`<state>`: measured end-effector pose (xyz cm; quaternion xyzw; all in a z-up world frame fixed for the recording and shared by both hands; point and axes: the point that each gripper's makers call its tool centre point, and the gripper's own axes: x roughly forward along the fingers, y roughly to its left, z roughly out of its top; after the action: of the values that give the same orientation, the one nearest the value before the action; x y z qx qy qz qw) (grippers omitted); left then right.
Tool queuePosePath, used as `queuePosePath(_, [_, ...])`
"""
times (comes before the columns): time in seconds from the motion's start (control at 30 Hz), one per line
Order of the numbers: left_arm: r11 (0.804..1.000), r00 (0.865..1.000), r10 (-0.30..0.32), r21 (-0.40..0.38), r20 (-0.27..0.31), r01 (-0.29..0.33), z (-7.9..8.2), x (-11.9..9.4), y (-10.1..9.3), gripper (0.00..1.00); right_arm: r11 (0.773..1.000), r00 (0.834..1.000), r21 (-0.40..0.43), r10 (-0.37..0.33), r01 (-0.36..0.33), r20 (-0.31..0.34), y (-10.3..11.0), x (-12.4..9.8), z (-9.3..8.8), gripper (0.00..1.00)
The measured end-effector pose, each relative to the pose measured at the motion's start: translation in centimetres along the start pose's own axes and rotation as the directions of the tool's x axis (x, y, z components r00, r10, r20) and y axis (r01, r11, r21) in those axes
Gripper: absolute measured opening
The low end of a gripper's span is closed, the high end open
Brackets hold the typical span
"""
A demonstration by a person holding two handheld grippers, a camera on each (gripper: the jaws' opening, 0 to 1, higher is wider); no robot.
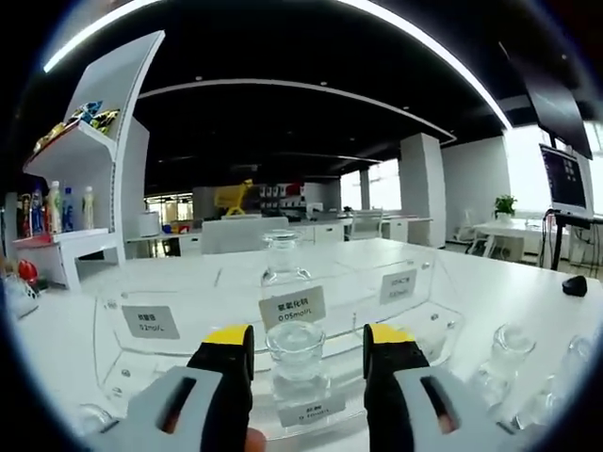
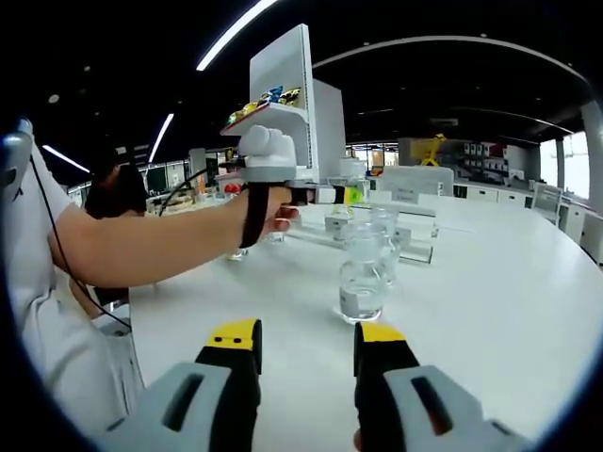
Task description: Identify the label on the chemical reagent bottle, grasp the chemical reagent bottle, and place it in the designated position on the reagent rack
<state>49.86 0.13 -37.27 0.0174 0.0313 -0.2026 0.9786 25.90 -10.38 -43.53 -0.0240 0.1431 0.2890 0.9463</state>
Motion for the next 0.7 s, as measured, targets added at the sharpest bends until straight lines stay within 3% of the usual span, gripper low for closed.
queuePosePath(0.1, [1.000, 1.000, -0.020, -0.005, 0.004, 0.021, 0.4, -0.5, -0.4, 0.47, 1.000, 1.000, -0.001, 0.000, 0.000, -0.001, 0.0, 0.1, 0.0, 0.37])
queuePosePath(0.23, [0.999, 0.999, -0.041, 0.010, 0.005, 0.041, 1.1, -1.3, -0.8, 0.56, 1.000, 1.000, -0.007, -0.001, 0.001, -0.005, 0.1, 0.1, 0.0, 0.37])
queuePosePath(0.37, [0.997, 0.997, -0.070, 0.018, 0.017, 0.070, 2.0, -2.3, -1.2, 0.56, 1.000, 1.000, -0.008, -0.008, 0.008, -0.002, -0.1, 0.0, 0.1, 0.37])
queuePosePath(0.5, [0.994, 0.994, -0.109, 0.025, 0.005, 0.109, 2.7, -2.5, -1.9, 0.64, 1.000, 1.000, -0.015, -0.023, 0.023, -0.008, -0.1, 0.3, -0.1, 0.37])
queuePosePath(0.7, [0.990, 0.991, -0.137, 0.029, 0.009, 0.136, 3.6, -3.1, -1.9, 0.66, 0.999, 1.000, -0.019, -0.030, 0.030, 0.002, -0.2, 0.2, 0.0, 0.37])
